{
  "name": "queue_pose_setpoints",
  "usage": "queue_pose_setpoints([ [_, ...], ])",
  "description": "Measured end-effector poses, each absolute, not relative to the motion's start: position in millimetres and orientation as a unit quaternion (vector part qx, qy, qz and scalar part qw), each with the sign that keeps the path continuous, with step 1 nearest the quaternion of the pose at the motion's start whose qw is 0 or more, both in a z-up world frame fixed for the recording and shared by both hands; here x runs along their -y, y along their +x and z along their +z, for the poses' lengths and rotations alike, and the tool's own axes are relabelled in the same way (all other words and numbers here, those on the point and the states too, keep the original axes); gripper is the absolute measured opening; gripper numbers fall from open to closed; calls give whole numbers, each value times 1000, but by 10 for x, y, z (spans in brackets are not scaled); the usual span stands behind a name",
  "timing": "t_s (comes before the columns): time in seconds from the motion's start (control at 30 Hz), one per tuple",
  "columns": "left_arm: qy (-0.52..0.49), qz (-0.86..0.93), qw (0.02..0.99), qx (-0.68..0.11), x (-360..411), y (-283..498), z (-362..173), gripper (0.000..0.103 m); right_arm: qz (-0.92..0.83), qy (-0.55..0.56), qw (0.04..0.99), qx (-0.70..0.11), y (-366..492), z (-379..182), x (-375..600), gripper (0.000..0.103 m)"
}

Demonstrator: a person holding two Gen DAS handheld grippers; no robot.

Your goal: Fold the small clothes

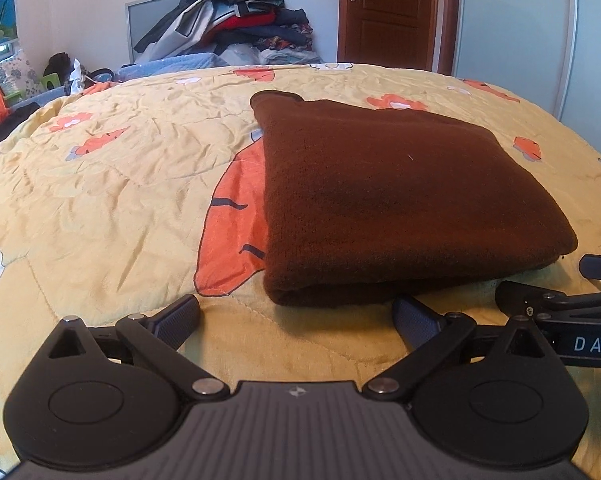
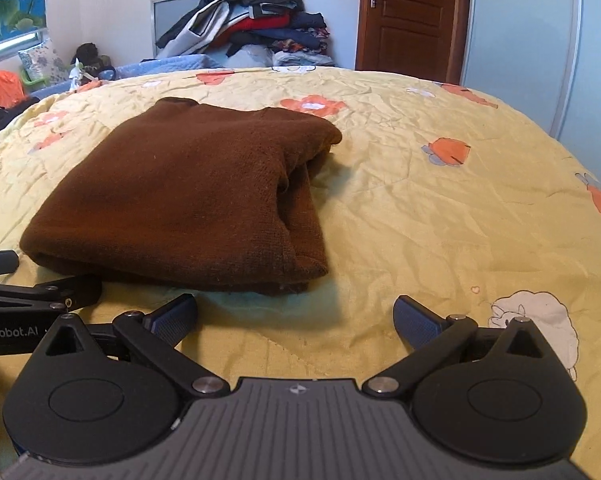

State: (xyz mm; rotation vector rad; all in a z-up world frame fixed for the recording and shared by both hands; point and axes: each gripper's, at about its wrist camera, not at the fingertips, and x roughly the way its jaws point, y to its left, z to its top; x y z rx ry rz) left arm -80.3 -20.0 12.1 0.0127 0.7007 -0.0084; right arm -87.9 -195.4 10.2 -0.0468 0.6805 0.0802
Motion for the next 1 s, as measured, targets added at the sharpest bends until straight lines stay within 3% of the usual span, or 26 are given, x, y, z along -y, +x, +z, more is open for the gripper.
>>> queue_pose_setpoints([
  [1.0,4,0,941,-339,207,-838,112,103,30,-21,944,-327,-905,78,1948,103],
])
